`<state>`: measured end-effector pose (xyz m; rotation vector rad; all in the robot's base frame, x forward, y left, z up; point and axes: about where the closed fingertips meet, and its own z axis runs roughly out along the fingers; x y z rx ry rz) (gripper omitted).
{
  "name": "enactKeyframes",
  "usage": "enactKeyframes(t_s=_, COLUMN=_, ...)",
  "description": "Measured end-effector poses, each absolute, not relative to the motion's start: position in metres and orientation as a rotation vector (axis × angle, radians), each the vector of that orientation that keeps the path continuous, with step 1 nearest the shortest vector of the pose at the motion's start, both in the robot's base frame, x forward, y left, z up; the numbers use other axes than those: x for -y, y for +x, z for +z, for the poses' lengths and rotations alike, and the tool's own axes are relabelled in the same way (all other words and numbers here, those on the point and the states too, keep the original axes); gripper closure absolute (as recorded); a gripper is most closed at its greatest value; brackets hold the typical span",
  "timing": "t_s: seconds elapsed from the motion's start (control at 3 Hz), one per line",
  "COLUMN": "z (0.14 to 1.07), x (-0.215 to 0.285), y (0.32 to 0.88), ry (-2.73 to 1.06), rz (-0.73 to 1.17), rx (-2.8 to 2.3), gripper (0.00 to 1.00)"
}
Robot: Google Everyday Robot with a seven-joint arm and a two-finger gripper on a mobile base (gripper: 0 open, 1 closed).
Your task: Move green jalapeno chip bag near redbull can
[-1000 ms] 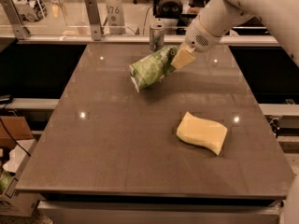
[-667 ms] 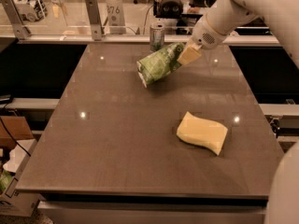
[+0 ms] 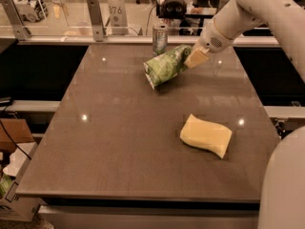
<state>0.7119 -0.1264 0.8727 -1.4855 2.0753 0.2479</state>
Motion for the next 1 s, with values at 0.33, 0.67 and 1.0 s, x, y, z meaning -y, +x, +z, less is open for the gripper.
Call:
enactKeyframes(t_s=0.33, z=0.8699, x=0.1242, y=0.7125, ry=-1.490, rz=0.252, rx=-2.076, gripper=0.20)
enactKeyframes(t_s=0.67, z=0.8671, x=0.1223, y=0.7130, ry=-1.493, rz=0.257, rx=-2.077, gripper=0.01)
enactKeyframes(t_s=1.0, z=0.8663, x=0.1218, y=0.7131, ry=-1.494, rz=0.258, rx=-2.078, gripper=0.00)
